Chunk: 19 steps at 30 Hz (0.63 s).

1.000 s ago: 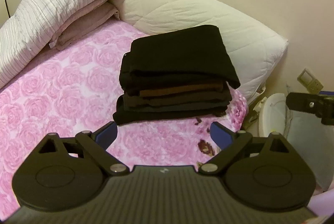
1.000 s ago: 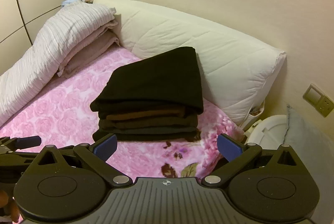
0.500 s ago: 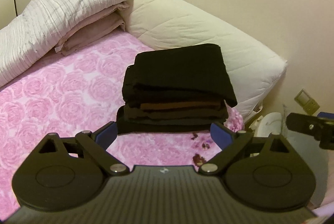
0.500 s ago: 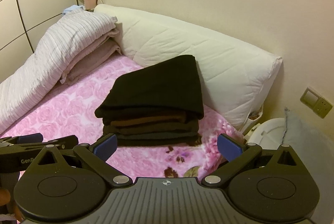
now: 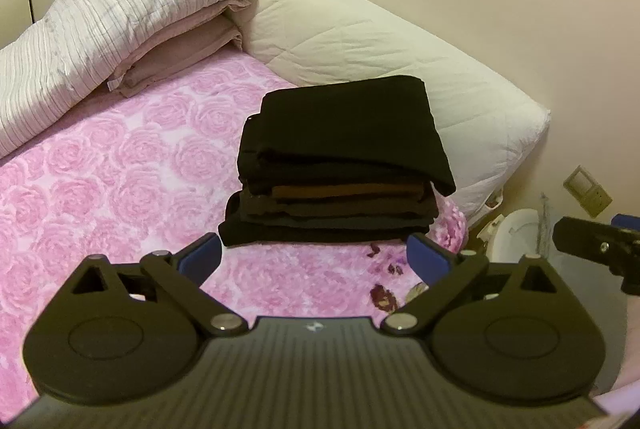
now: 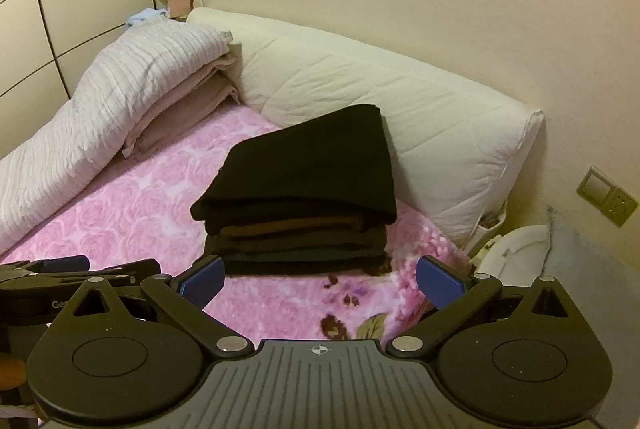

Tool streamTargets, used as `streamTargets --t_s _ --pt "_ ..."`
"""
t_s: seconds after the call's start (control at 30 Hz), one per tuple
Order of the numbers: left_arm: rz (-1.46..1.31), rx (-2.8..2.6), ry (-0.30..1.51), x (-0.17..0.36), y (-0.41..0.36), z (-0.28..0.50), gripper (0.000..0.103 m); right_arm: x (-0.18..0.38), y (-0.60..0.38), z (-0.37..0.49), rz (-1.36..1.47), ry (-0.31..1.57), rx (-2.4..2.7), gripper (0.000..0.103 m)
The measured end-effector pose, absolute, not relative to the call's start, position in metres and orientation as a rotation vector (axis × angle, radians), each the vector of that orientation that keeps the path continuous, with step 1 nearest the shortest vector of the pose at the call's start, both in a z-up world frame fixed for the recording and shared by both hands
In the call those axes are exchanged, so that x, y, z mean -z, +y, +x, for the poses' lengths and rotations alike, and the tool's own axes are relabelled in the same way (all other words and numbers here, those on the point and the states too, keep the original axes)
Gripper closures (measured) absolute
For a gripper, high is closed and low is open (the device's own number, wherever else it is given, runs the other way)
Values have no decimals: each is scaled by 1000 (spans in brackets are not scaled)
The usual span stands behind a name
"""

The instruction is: Fold clothes

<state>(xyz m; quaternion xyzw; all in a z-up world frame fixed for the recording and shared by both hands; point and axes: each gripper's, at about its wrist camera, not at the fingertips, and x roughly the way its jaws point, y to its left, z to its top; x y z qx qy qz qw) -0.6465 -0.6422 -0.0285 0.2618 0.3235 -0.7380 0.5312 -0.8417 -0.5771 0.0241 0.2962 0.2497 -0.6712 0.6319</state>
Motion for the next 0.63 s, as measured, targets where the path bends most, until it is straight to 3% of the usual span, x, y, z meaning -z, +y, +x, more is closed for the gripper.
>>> streamTargets --t_s 0.63 --pt "608 1749 726 25 -636 -645 4 -22 -578 -838 690 573 1520 0"
